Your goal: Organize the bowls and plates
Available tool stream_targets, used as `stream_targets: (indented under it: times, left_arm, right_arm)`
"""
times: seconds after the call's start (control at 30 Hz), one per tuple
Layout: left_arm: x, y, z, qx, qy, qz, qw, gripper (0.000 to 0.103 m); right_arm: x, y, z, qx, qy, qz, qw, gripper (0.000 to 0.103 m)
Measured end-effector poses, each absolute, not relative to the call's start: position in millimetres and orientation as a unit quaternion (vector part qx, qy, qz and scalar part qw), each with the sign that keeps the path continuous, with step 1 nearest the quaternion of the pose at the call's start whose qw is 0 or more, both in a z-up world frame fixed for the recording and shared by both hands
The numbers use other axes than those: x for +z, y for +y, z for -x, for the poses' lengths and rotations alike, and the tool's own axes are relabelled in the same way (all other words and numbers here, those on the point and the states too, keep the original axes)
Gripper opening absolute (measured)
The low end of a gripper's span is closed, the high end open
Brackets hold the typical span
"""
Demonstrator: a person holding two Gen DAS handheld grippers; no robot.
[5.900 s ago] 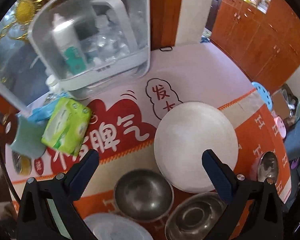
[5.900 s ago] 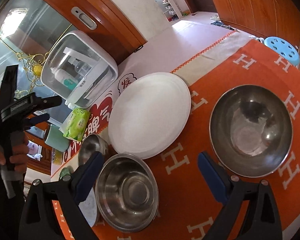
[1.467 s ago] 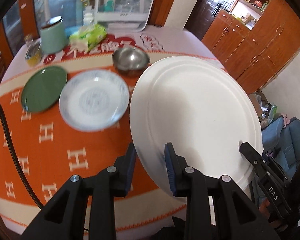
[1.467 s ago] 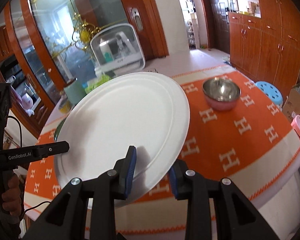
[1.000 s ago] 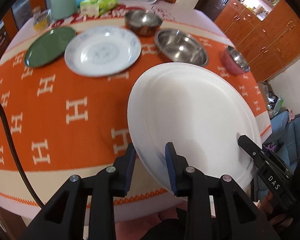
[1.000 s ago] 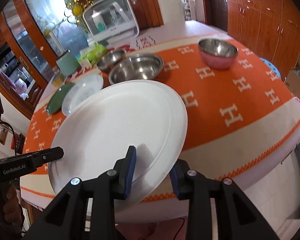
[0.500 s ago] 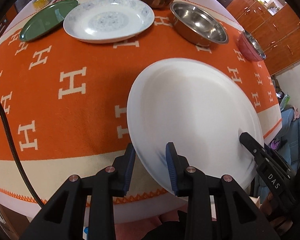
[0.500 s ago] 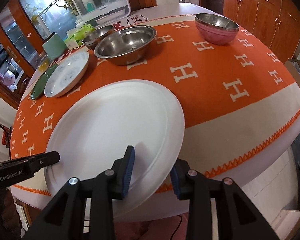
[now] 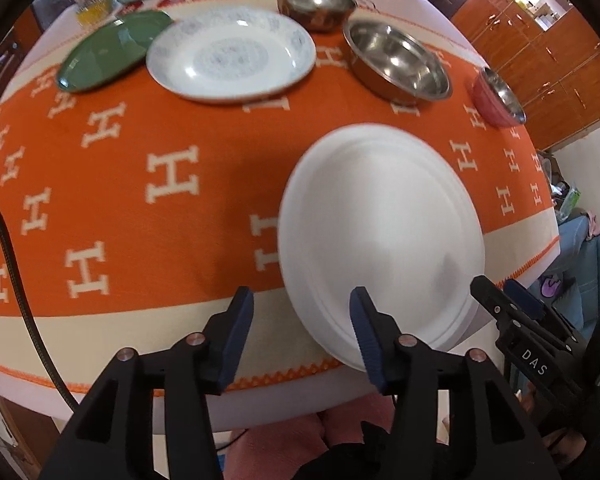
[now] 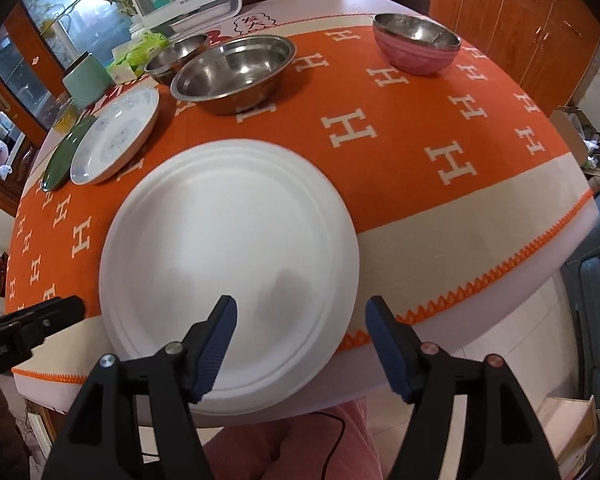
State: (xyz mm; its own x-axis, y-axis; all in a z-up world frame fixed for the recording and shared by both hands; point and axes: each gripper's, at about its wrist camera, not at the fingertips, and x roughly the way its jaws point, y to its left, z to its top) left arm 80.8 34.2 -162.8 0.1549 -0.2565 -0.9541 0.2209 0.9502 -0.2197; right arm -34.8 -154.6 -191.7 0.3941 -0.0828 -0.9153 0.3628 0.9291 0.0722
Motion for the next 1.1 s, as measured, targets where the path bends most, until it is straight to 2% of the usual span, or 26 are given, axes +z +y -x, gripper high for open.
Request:
stream_targets:
  times: [0.13,0.23,0.43,0.77,1.1]
  left_arm:
    - [-140.0,46.5,-82.1,-0.142,0.614,0.011,0.776,0.053]
    - [-123.9,57.3,-84.4,-0.134,0.596,0.015,0.792,0.059]
    - [-106.1,76.2,-94.1,-0.117,0.571,0.029,0.812,0.061]
    - [-104.0,104.6,-117.6,-0.084,0.563,0.058,0.82,0.066]
    - [-109.2,117.1,-156.9,-0.072,0.555,0.067,0.826,0.069]
  right_arm:
    - [-173.5,-146.9,31.6,-0.132,0.525,-0.126,0.832,0.068]
    - [-161.7,-141.1,25.5,-0.124,0.511,-0.118,0.843,0.068]
    - [-144.3,-126.2,11.2,-0.092,0.48,-0.116,0.865,0.068]
    - [-128.8,-101.1,-26.6,-0.012,0.426,-0.12,0.897,0.068]
    - [-135.3,-88.2,-74.8,0.036,0.407,-0.13,0.903,0.068]
